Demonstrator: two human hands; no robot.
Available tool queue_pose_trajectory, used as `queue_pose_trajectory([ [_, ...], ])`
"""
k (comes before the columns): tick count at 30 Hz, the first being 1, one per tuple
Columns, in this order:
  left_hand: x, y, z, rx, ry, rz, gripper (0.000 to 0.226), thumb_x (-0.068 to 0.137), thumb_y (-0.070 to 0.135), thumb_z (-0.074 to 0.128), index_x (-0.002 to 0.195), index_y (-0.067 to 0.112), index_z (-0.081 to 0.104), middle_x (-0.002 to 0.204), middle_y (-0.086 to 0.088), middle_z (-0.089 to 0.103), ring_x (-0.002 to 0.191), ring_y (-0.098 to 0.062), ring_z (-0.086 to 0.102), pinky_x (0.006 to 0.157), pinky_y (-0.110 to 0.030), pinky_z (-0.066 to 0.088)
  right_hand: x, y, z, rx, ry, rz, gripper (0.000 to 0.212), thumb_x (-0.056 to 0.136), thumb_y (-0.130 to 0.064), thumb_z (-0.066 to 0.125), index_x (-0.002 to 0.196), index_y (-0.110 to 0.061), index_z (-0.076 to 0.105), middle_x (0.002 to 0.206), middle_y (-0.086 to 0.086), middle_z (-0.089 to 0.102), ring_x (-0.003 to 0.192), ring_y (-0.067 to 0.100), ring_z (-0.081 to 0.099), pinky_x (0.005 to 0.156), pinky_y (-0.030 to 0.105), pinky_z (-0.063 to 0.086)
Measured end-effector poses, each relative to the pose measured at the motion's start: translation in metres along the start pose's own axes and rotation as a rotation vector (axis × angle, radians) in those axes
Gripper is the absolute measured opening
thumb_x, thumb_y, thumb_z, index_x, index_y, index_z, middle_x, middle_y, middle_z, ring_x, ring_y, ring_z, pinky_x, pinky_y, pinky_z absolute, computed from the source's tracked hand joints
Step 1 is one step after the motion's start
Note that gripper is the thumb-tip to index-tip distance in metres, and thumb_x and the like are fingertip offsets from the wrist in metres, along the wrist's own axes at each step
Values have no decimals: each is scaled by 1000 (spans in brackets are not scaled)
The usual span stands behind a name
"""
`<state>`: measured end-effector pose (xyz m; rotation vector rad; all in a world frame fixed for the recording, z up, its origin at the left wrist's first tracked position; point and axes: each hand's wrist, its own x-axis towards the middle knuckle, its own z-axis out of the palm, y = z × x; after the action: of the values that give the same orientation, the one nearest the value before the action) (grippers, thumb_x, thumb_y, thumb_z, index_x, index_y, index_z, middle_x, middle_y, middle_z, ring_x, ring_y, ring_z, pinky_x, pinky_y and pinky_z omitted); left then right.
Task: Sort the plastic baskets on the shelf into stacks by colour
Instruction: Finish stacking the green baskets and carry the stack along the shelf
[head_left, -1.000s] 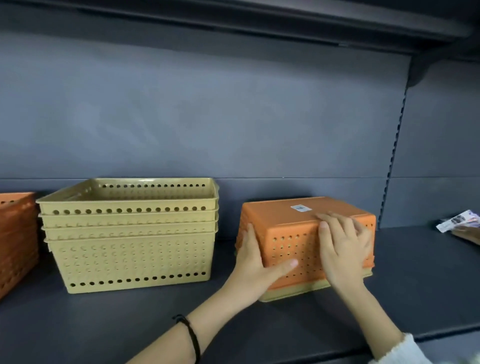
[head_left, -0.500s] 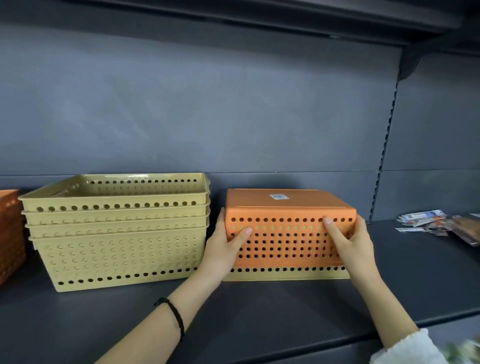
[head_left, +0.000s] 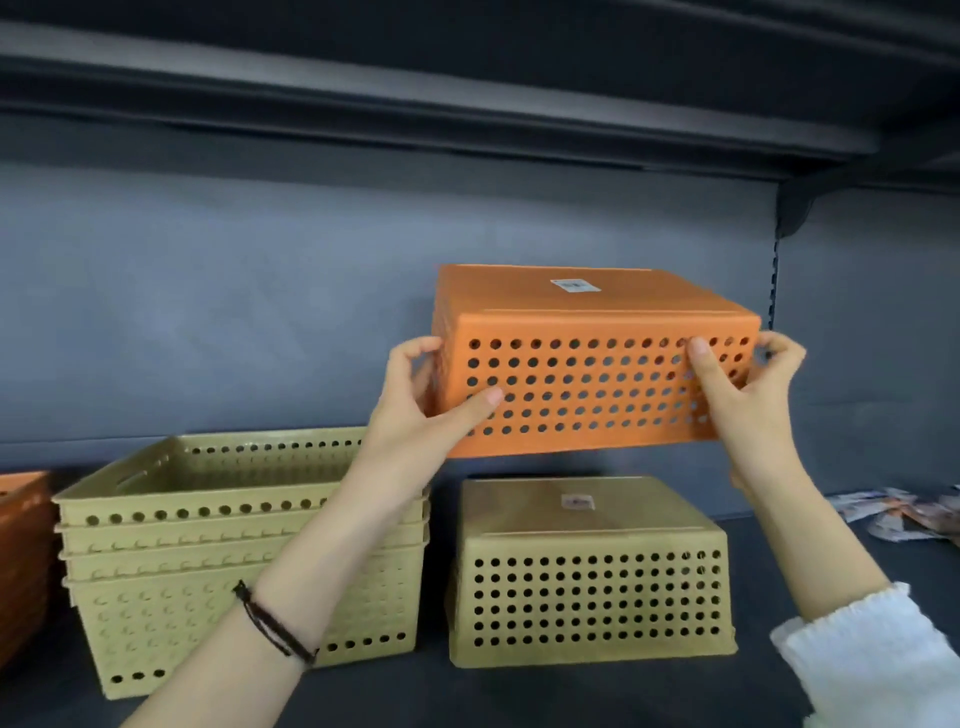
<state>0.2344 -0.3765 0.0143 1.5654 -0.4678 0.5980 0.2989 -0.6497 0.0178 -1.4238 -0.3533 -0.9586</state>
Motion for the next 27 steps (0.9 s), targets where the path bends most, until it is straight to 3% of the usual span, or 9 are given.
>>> queue_pose_trajectory([
  [4,14,22,-50,148,14,202,86,69,46,82,146,33,44,129,26,62,121,7,56,101,-21,46,10,-12,24,129,-114,17,29,92,-40,53,114,-30,37,69,-21,69,59,-9,59,56,14,45],
  [6,20,28,-80,224,3,250,92,68,56,70,151,38,35,140,30,52,130,11,45,107,-15,37,4,-15,40,157,-206,2,45,87,-53,54,123,-29,42,69,-23,70,63,-8,62,63,14,47],
  [9,21,33,-122,237,-2,302,97,69,62,65,153,36,24,153,23,37,137,12,35,111,-11,30,-5,-18,70,261,-353,-8,68,65,-77,60,123,-42,53,114,-12,71,103,6,66,97,39,48],
  [13,9,41,-176,278,44,355,109,66,78,65,154,28,27,153,22,41,139,6,35,107,-9,30,-18,-35,113,365,-477,-99,69,83,-73,40,139,-34,48,144,-7,53,136,14,45,116,46,25],
  [16,-6,52,-208,308,61,382,82,72,76,61,144,38,45,145,32,44,137,11,34,102,-4,30,-27,-40,142,413,-522,-146,90,84,-72,38,150,-11,32,152,4,41,141,21,35,118,42,21],
  [18,-16,57,-227,329,52,356,55,79,69,58,132,52,52,140,38,47,135,14,36,100,-3,32,-36,-47,160,466,-547,-97,97,78,-76,45,151,-15,29,154,3,39,142,17,33,114,33,27],
  [21,-29,58,-259,320,32,343,67,81,67,57,140,39,41,141,39,45,136,13,35,101,-5,32,-56,-58,192,553,-595,15,86,71,-78,51,140,-26,45,135,-9,59,122,6,54,95,20,45],
  [24,-40,57,-297,288,39,300,65,81,68,57,140,47,37,142,41,42,137,13,34,103,-7,33,-79,-71,224,617,-636,49,73,74,-75,50,132,-32,55,135,-7,61,127,16,54,99,35,49],
  [27,-50,61,-338,239,46,248,74,76,75,58,142,51,35,150,30,41,141,3,34,113,-30,29,-103,-89,258,702,-625,119,55,73,-72,51,113,-39,71,127,-10,66,122,13,59,98,35,50],
])
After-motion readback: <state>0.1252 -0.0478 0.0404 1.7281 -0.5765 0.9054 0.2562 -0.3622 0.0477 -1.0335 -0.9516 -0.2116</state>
